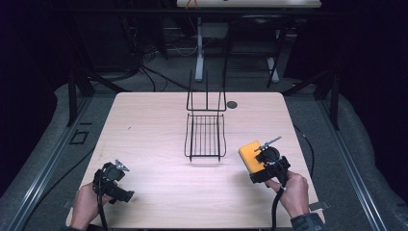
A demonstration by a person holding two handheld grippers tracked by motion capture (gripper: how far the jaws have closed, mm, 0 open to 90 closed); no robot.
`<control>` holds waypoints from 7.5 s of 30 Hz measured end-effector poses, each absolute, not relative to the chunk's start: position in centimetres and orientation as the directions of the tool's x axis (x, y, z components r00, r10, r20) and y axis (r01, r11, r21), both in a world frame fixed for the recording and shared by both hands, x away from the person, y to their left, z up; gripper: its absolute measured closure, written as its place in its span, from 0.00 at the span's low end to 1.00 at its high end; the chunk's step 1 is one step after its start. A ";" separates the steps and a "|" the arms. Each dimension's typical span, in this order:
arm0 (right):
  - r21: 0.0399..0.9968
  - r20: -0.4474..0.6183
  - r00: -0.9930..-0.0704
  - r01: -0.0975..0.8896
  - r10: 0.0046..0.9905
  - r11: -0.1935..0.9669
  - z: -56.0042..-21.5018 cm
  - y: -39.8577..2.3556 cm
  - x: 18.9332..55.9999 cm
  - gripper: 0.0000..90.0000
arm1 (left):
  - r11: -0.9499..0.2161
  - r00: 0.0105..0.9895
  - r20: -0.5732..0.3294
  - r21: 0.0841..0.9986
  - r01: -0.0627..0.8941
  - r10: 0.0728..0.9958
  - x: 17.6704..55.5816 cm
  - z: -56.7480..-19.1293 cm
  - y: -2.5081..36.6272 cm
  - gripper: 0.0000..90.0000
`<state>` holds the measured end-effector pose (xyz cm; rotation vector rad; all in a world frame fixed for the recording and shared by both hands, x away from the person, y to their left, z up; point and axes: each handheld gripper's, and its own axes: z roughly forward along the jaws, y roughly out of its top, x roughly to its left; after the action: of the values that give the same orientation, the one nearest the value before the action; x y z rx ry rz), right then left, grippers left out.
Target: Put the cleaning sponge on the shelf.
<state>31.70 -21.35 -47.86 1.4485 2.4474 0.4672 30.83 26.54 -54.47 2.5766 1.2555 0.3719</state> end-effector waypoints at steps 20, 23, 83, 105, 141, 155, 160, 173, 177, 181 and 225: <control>0.426 -0.051 -0.527 0.757 0.848 0.496 -46.2 -18.9 32.8 0.23 | -0.593 0.596 0.109 0.341 0.729 0.796 30.8 -54.4 26.6 0.07; 0.426 -0.050 -0.532 0.754 0.846 0.499 -46.1 -18.7 33.0 0.23 | -0.593 0.595 0.110 0.341 0.730 0.796 30.7 -54.4 26.5 0.07; 0.501 0.001 -0.563 0.716 0.827 0.487 -47.8 -9.8 38.6 0.23 | -0.609 0.607 0.123 0.328 0.722 0.786 30.7 -54.5 26.3 0.07; 0.533 0.040 -0.526 0.730 0.849 0.427 -49.6 -8.8 40.5 0.23 | -0.609 0.607 0.121 0.326 0.723 0.785 30.7 -54.5 26.3 0.07; 0.528 0.087 -0.430 0.785 0.899 0.325 -52.3 -7.7 42.3 0.23 | -0.610 0.609 0.117 0.328 0.721 0.784 30.6 -54.6 26.3 0.07; 0.488 0.093 -0.378 0.824 0.921 0.289 -52.9 -7.4 42.7 0.22 | -0.613 0.616 0.106 0.321 0.721 0.780 30.6 -54.7 26.2 0.07; 0.485 0.088 -0.381 0.823 0.920 0.294 -52.9 -7.4 42.8 0.18 | -0.615 0.618 0.105 0.320 0.720 0.779 30.6 -54.7 26.2 0.07; 0.536 0.093 -0.424 0.784 0.901 0.314 -51.5 -7.8 41.9 0.15 | -0.618 0.621 0.106 0.320 0.718 0.777 30.6 -54.7 26.2 0.07; 0.558 0.090 -0.443 0.764 0.892 0.323 -50.8 -8.0 41.4 0.13 | -0.616 0.619 0.106 0.320 0.720 0.778 30.6 -54.7 26.1 0.07; 0.575 0.078 -0.461 0.745 0.884 0.338 -50.4 -8.2 41.1 0.11 | -0.619 0.621 0.110 0.319 0.718 0.776 30.6 -54.6 26.1 0.07; 0.621 -0.035 -0.574 0.629 0.818 0.468 -46.3 -14.2 32.9 0.04 | -0.620 0.621 0.110 0.316 0.718 0.776 30.6 -54.7 26.0 0.07</control>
<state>32.93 -14.19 -46.28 1.2252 2.3920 0.8096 30.63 26.00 -54.70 2.6042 1.2231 0.3472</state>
